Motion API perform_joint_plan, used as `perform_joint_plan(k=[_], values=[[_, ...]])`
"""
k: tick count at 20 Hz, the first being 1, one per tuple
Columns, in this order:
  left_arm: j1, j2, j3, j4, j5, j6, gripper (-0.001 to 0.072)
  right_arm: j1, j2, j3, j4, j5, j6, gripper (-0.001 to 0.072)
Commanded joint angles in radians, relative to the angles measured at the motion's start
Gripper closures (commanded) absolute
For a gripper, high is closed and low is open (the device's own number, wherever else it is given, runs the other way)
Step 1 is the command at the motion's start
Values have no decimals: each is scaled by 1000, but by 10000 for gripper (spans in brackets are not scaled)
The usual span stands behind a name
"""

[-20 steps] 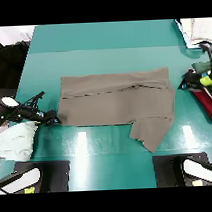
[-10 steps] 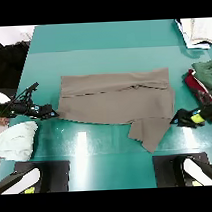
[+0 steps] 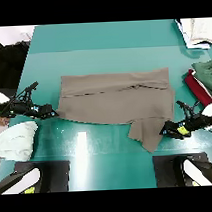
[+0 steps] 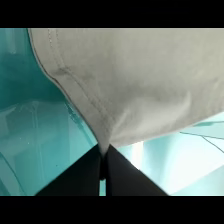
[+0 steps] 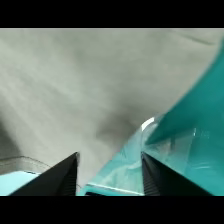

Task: Fold the shirts.

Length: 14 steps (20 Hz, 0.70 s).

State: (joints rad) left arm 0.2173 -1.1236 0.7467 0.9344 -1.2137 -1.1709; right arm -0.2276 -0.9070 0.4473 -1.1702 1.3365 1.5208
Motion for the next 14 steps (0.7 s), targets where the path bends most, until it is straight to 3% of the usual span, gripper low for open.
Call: perform_joint_plan(k=[1, 4, 6, 8, 14], values=[[0, 1, 1, 0, 1, 1, 682, 59, 4, -11, 1, -66, 35, 418], [1, 1, 1, 0, 1, 1, 682, 85, 3, -11, 1, -105, 50, 427], [0, 0, 1, 1, 0, 2, 682, 83, 4, -11, -3, -111, 49, 635], [1, 1, 1, 1, -3, 2, 683, 80, 5, -11, -8, -111, 46, 691], [0, 104, -4, 103, -78, -39, 685, 82, 9, 134, -64, 97, 40, 693]])
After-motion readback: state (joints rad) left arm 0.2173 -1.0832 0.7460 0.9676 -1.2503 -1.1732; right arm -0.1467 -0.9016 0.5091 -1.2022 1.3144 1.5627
